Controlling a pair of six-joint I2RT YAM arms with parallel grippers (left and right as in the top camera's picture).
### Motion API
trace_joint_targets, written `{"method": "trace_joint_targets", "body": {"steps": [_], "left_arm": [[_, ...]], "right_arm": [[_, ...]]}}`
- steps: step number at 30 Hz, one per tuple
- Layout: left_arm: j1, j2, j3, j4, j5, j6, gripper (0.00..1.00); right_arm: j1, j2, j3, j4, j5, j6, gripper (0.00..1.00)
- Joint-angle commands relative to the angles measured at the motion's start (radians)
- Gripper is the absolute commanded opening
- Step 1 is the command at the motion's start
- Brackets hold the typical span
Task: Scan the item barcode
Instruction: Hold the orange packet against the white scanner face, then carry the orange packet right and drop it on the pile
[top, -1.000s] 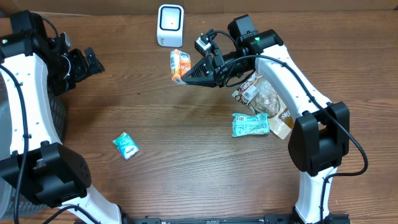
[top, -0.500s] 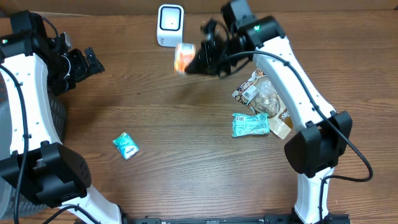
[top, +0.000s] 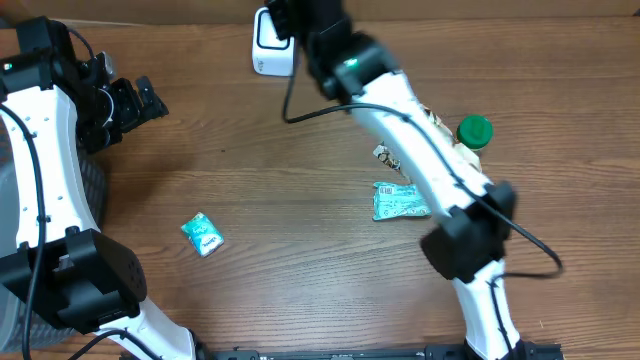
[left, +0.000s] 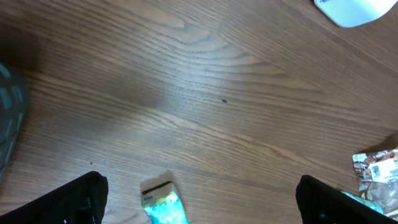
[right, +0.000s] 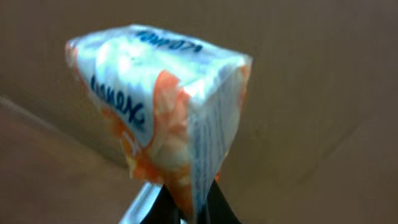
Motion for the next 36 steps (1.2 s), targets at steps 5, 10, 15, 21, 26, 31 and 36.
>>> {"method": "trace_joint_targets", "body": {"steps": [5, 10, 15, 21, 26, 31, 36], "left_arm": [[-0.002, -0.010, 0.014, 0.000, 0.005, -0.007, 1.00], [-0.002, -0.010, 0.014, 0.000, 0.005, -0.007, 1.00], [-0.002, -0.010, 0.014, 0.000, 0.005, -0.007, 1.00], [-0.002, -0.010, 0.014, 0.000, 0.005, -0.007, 1.00], [-0.002, -0.010, 0.014, 0.000, 0.005, -0.007, 1.00], [-0.002, -0.010, 0.014, 0.000, 0.005, -0.007, 1.00], [-0.002, -0.010, 0.014, 0.000, 0.005, -0.007, 1.00]], "right_arm": [[-0.039, 0.278, 0.004, 0.298, 0.144, -0.597, 0.04], [-0.060, 0.360, 0.000, 0.338, 0.126, -0.706, 0.04], [-0.069, 0.378, 0.000, 0.341, 0.126, -0.705, 0.04], [-0.064, 0.378, 0.000, 0.341, 0.127, -0.705, 0.04], [-0.048, 0.378, 0.000, 0.341, 0.171, -0.732, 0.04], [-0.033, 0.331, 0.000, 0.339, 0.197, -0.721, 0.04], [-0.028, 0.181, 0.000, 0.170, 0.113, -0.483, 0.04]]}}
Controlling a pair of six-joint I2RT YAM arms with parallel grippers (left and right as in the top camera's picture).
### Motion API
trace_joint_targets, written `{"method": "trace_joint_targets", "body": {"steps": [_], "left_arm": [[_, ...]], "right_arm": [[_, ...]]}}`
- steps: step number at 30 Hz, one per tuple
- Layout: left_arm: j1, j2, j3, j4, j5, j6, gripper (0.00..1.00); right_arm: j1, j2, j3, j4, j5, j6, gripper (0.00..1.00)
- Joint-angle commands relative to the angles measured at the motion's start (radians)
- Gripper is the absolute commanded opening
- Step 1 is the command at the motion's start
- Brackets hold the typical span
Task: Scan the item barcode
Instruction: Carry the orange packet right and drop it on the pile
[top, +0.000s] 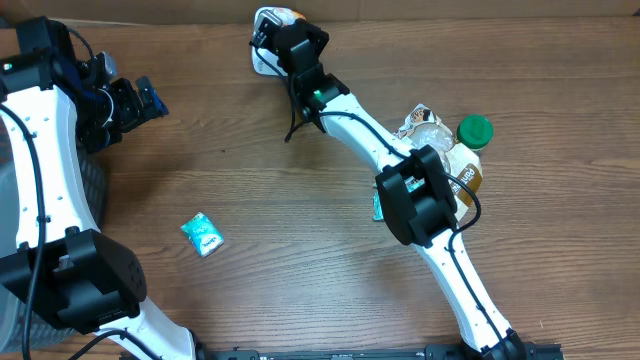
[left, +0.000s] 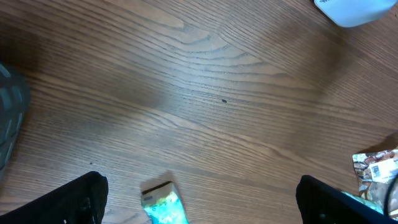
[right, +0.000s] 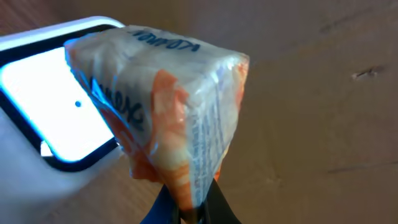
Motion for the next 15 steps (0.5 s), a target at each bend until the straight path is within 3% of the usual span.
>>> {"method": "trace_joint_targets", "body": {"steps": [1, 8, 10, 15], "left_arm": [[-0.002, -0.010, 0.014, 0.001, 0.005, -0.006, 1.00], [-0.002, -0.010, 0.014, 0.001, 0.005, -0.006, 1.00], [-0.002, -0.010, 0.014, 0.001, 0.005, -0.006, 1.00], [-0.003, -0.010, 0.014, 0.001, 0.005, -0.006, 0.99]], "right_arm": [[0.004, -0.220, 0.009, -0.141, -0.092, 0.240, 0.04], [0.005, -0.472, 0.009, -0.565, -0.335, 0.754, 0.04], [-0.003, -0.552, 0.009, -0.773, -0.447, 0.929, 0.04], [-0.028, -0.605, 0.009, -1.205, -0.521, 1.150, 0.04]]}}
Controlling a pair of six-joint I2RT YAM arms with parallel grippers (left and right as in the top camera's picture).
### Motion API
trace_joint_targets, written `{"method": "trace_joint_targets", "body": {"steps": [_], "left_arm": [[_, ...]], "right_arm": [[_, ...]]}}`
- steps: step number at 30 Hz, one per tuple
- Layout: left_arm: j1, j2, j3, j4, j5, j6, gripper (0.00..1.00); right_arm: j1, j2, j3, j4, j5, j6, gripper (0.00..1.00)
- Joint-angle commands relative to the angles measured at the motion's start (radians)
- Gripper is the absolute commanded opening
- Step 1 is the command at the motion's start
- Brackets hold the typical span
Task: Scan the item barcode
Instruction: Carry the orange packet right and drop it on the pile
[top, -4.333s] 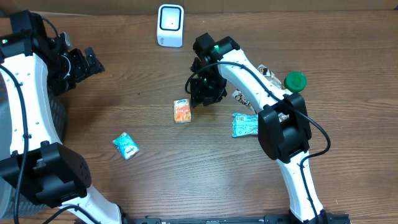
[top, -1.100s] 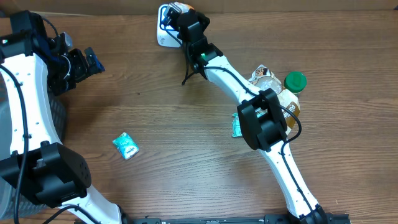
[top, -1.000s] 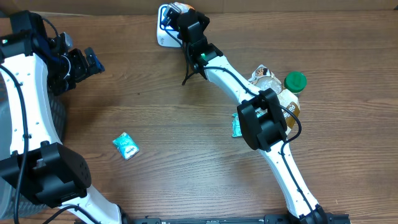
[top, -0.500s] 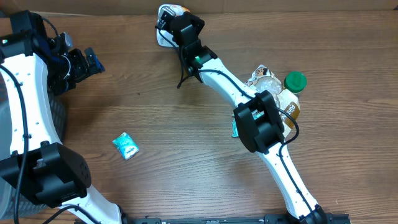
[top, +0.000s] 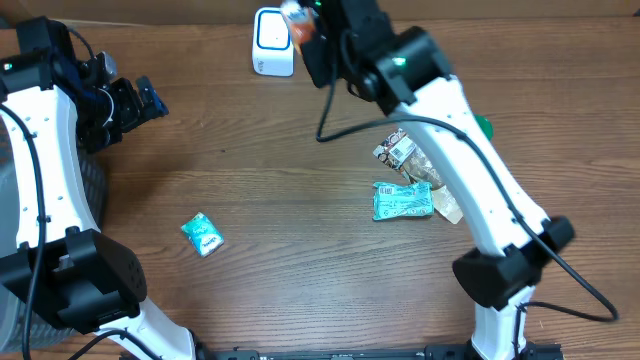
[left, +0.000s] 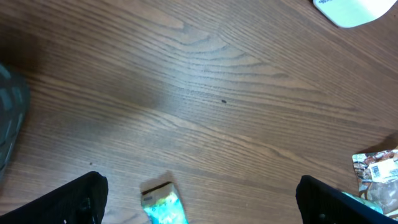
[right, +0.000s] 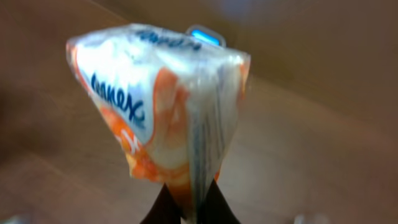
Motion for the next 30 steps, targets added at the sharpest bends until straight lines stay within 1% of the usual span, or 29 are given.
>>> {"method": "trace_joint_targets", "body": {"steps": [1, 4, 6, 9, 13, 15, 17, 18, 20, 22, 23, 25, 26, 28, 30], "left_arm": [[-0.002, -0.010, 0.014, -0.001, 0.004, -0.006, 1.00], [-0.002, -0.010, 0.014, -0.001, 0.004, -0.006, 1.00], [-0.002, -0.010, 0.014, -0.001, 0.004, -0.006, 1.00], [-0.002, -0.010, 0.014, -0.001, 0.004, -0.006, 1.00], [-0.002, -0.010, 0.014, -0.001, 0.004, -0.006, 1.00], [-0.002, -0.010, 0.014, -0.001, 0.005, -0.006, 1.00], [-0.002, -0.010, 0.014, -0.001, 0.004, -0.006, 1.00], [-0.002, -0.010, 0.014, -0.001, 0.005, -0.006, 1.00], [-0.002, -0.010, 0.014, -0.001, 0.005, -0.006, 1.00], [-0.002, -0.010, 0.014, -0.001, 0.004, -0.006, 1.00], [-0.002, -0.010, 0.014, -0.001, 0.005, -0.006, 1.00], [-0.002, -0.010, 0.014, -0.001, 0.004, -0.006, 0.99], [-0.002, -0.010, 0.014, -0.001, 0.004, -0.006, 1.00], [-0.002, -0.010, 0.014, -0.001, 0.004, -0.006, 1.00], [-0.002, -0.010, 0.014, -0.001, 0.004, -0.006, 1.00]], "right_arm": [[-0.031, 0.030, -0.023, -0.221, -0.082, 0.258, 0.04], [-0.047, 0.054, -0.060, -0.350, -0.082, 0.309, 0.04], [-0.059, 0.062, -0.134, -0.383, -0.086, 0.348, 0.04], [-0.079, 0.062, -0.315, -0.323, -0.109, 0.367, 0.04], [-0.105, 0.062, -0.512, -0.177, -0.123, 0.367, 0.04], [-0.116, 0.062, -0.575, -0.126, -0.123, 0.367, 0.11], [-0.129, 0.062, -0.621, -0.099, -0.123, 0.367, 0.30], [-0.133, 0.062, -0.627, -0.098, -0.123, 0.367, 0.38], [-0.143, 0.062, -0.627, -0.100, -0.123, 0.363, 0.48], [-0.147, 0.062, -0.611, -0.099, -0.137, 0.340, 0.48], [-0.147, 0.062, -0.586, -0.103, -0.193, 0.261, 0.48], [-0.140, 0.062, -0.532, -0.109, -0.343, 0.168, 0.48], [-0.133, 0.062, -0.518, -0.101, -0.393, 0.161, 0.49], [-0.090, 0.062, -0.505, -0.015, -0.558, 0.160, 0.49], [-0.029, 0.062, -0.505, 0.070, -0.582, 0.195, 0.50]]}}
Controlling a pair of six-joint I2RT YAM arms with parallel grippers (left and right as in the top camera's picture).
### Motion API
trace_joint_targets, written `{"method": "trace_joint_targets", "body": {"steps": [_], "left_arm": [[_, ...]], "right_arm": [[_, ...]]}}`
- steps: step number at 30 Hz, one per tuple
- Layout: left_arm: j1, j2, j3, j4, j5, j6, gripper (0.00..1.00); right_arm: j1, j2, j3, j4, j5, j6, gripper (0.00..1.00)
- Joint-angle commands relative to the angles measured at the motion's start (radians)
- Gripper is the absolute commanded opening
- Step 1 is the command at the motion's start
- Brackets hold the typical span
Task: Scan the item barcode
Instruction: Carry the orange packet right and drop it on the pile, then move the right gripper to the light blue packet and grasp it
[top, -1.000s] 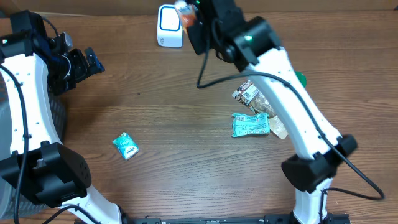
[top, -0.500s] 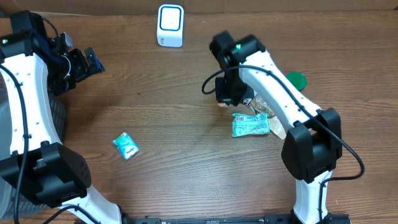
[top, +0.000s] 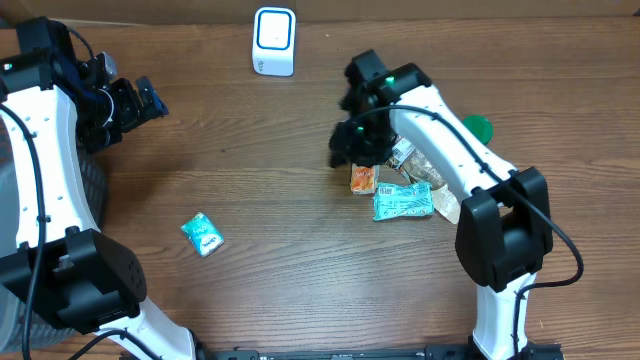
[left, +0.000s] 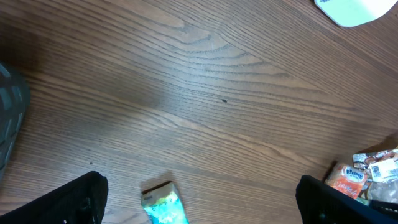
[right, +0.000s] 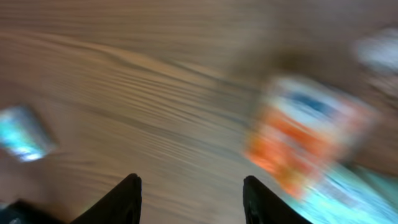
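The orange and white tissue pack (top: 363, 178) lies on the wooden table beside the teal packet (top: 402, 201); it shows blurred in the right wrist view (right: 308, 143) and at the edge of the left wrist view (left: 347, 179). My right gripper (right: 191, 190) stands open just above and left of the pack, with nothing between its fingers. The white barcode scanner (top: 273, 41) stands at the table's far edge. My left gripper (left: 202, 199) is open, high at the far left. A small teal sachet (top: 203, 234) lies below it.
A silver wrapper (top: 399, 152), a clear bag and a green-capped bottle (top: 477, 129) lie to the right of the tissue pack, partly under the right arm. A dark mesh basket (top: 92, 190) sits at the left edge.
My right gripper was shut on the tissue pack near the scanner. Now it is open over the table's middle right, and the pack lies on the wood beside the teal packet. The left arm has not moved.
The right gripper held the tissue pack high by the scanner. Then the pack was right in front of the scanner's lit face. Then it was held a little to the right of the scanner. Now the pack lies released among the other items.
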Motion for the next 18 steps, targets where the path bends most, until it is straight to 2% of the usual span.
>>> {"method": "trace_joint_targets", "body": {"steps": [1, 8, 14, 18], "left_arm": [[-0.002, -0.010, 0.014, 0.001, 0.005, -0.006, 1.00], [-0.002, -0.010, 0.014, 0.001, 0.005, -0.006, 1.00], [-0.002, -0.010, 0.014, 0.001, 0.005, -0.006, 1.00], [-0.002, -0.010, 0.014, 0.001, 0.005, -0.006, 1.00]], "right_arm": [[0.146, -0.011, 0.025, 0.129, -0.137, 0.025, 0.53], [0.424, 0.052, 0.025, 0.367, 0.098, 0.082, 0.58], [0.525, 0.185, 0.025, 0.459, 0.131, 0.053, 0.58], [0.554, 0.203, 0.025, 0.472, 0.135, -0.002, 0.58]]}}
